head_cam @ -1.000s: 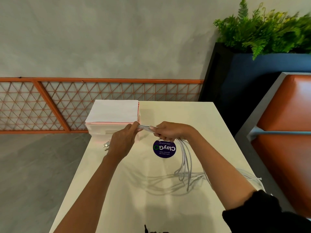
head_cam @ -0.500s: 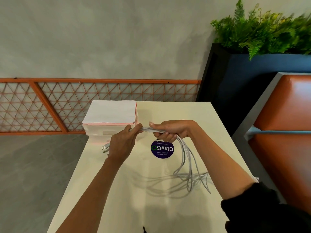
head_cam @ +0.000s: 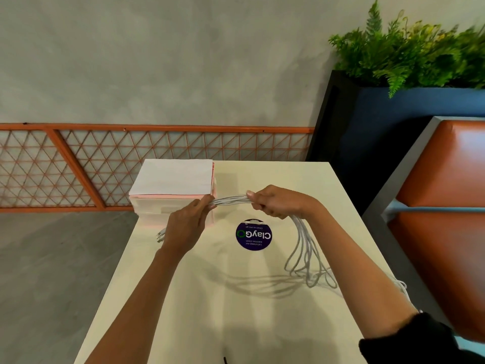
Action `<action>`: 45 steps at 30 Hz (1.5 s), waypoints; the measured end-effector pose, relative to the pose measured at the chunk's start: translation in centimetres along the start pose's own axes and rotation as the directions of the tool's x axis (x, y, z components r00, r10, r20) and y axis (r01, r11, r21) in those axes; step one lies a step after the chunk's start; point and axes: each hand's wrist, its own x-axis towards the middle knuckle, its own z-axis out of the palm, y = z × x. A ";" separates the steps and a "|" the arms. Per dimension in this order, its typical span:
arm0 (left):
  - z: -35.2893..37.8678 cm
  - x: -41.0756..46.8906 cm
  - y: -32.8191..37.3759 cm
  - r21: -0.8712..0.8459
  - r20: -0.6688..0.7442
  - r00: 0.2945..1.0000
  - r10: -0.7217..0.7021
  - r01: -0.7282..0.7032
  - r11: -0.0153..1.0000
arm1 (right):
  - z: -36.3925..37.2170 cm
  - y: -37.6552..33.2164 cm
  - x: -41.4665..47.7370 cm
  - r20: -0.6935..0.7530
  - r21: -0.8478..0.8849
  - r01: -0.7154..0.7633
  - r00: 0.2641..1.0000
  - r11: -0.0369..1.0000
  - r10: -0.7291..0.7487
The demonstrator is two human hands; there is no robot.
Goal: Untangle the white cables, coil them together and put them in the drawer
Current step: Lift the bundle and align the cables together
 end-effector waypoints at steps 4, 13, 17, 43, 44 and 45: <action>0.3 -0.9 1.3 -0.158 -0.025 0.998 -0.065 0.060 0.986 | -1.4 -0.6 0.3 0.220 0.295 -0.127 0.973 0.947 0.062; 0.9 -1.7 4.3 -0.694 0.257 0.920 -0.297 0.389 0.605 | -2.9 -0.3 0.9 0.404 0.610 -0.330 0.911 0.721 0.076; 0.3 -1.2 4.5 -0.806 0.453 0.865 -0.214 0.500 0.317 | -3.6 -0.6 1.0 0.339 0.595 -0.279 0.937 0.754 0.080; -3.2 2.0 5.9 -0.654 0.698 0.713 0.062 0.671 -0.351 | -5.1 -0.6 0.5 0.362 0.727 -0.263 0.932 0.634 -0.029; -3.5 2.3 6.1 -0.669 0.676 0.735 0.044 0.638 -0.381 | -5.0 -0.4 0.5 0.370 0.747 -0.265 0.927 0.609 -0.052; -3.7 2.7 6.3 -0.680 0.655 0.755 0.030 0.607 -0.411 | -4.8 -0.1 0.4 0.368 0.760 -0.253 0.927 0.599 -0.076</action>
